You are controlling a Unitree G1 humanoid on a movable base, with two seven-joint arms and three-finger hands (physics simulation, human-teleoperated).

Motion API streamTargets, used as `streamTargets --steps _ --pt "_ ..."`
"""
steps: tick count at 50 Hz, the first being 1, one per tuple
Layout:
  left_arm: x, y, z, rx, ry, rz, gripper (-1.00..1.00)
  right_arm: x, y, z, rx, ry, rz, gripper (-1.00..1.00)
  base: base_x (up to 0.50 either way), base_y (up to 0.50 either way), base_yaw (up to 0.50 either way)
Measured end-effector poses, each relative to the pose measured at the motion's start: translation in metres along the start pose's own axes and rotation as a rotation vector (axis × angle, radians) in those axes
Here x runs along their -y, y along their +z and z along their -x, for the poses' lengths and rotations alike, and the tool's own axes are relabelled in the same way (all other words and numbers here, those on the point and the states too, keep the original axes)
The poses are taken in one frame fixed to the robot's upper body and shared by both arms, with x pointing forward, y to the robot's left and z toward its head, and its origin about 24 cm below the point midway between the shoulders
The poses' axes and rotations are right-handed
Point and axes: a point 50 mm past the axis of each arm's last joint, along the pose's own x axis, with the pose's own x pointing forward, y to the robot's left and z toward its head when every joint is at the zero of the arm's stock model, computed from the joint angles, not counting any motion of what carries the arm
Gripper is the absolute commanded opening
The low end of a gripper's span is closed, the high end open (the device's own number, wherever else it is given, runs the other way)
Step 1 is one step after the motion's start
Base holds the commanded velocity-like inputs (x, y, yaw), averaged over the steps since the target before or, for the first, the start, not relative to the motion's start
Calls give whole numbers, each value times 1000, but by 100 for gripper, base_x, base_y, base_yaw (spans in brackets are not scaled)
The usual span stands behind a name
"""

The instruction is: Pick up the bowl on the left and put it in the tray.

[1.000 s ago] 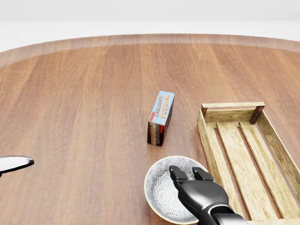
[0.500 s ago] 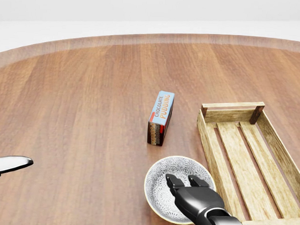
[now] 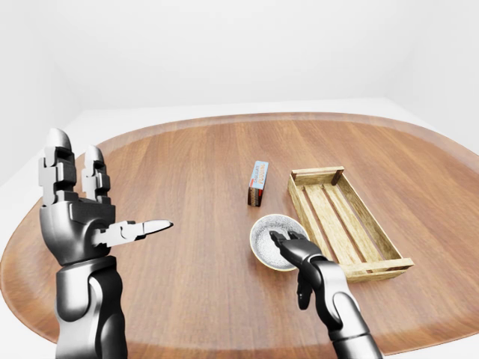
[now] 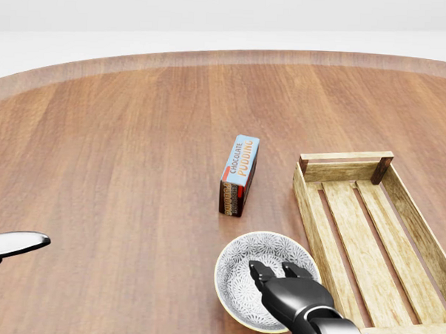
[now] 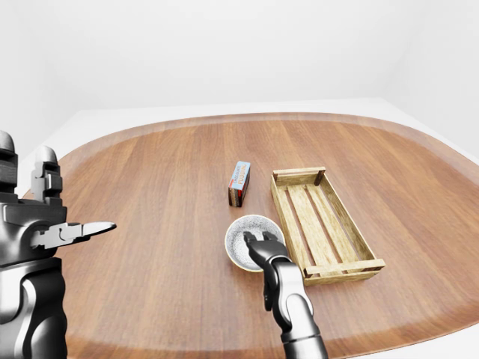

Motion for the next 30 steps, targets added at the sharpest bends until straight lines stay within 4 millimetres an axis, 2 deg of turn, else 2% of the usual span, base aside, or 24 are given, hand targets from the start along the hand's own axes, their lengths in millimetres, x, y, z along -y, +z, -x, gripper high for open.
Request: streamTargets --steps 30 --pt "0 -1 -1 -4 3 1 100 5 1 -11 -11 19 23 100 0 0 0"
